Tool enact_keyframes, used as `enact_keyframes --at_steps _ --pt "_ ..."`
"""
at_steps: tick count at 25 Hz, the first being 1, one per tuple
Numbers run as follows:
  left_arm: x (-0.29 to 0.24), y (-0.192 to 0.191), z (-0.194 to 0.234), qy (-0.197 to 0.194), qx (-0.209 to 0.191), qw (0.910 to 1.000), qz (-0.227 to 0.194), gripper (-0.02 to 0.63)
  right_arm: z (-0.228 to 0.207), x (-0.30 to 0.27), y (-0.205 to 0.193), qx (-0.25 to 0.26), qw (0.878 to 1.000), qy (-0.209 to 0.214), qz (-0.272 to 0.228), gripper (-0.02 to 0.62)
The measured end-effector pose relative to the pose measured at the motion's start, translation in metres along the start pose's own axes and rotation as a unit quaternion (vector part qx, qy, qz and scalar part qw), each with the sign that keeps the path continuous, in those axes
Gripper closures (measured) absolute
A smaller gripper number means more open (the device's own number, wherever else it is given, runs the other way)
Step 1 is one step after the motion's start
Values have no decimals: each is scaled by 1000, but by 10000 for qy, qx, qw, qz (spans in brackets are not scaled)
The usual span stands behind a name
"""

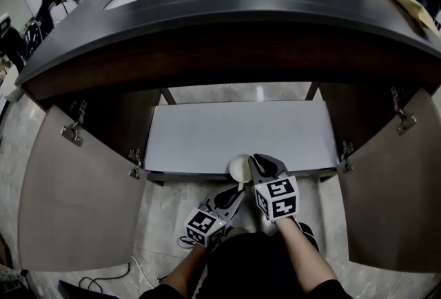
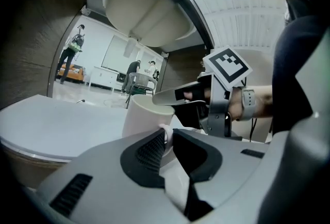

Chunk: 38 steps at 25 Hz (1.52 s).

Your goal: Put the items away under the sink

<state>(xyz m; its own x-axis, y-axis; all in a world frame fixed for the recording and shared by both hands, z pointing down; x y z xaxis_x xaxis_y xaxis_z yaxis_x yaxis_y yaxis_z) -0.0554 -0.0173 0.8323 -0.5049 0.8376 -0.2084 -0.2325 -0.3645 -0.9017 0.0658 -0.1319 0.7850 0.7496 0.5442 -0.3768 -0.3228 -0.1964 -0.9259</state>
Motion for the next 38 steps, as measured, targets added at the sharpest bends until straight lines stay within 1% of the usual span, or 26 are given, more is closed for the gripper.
enact_keyframes --at_steps 5,12,16,22,29,38 --pt "-8 2 12 82 104 9999 60 555 -9 -16 -4 -289 9995 130 -58 543" --pt "-14 6 21 25 241 9997 -105 555 -17 -25 -6 -535 9978 161 -361 543" --pt "-19 13 29 40 382 9992 -135 554 -21 -22 0 -429 9971 119 -622 543" --pt "-24 16 33 69 417 9990 -170 554 -22 -13 1 -282 9961 295 -779 543" --pt "-29 19 38 144 375 9989 -227 554 -9 -5 -6 148 9926 543 -1073 543" --pt "-40 23 47 253 381 9984 -342 554 -3 0 -23 170 9934 624 -946 543"
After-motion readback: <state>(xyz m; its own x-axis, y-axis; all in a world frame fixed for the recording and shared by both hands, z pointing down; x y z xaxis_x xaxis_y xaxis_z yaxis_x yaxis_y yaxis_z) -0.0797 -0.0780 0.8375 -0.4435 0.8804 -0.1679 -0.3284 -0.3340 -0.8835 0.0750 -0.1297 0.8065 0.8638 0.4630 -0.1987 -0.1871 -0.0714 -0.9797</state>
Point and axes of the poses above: the fingertips, and each gripper's own axes: x backward along the fingers, z to its left, y out of its top, the point moved 10 cm from there along x, backward along the fingers, and after that the axes turned 10 degrees about x, right-handed, at the moved point
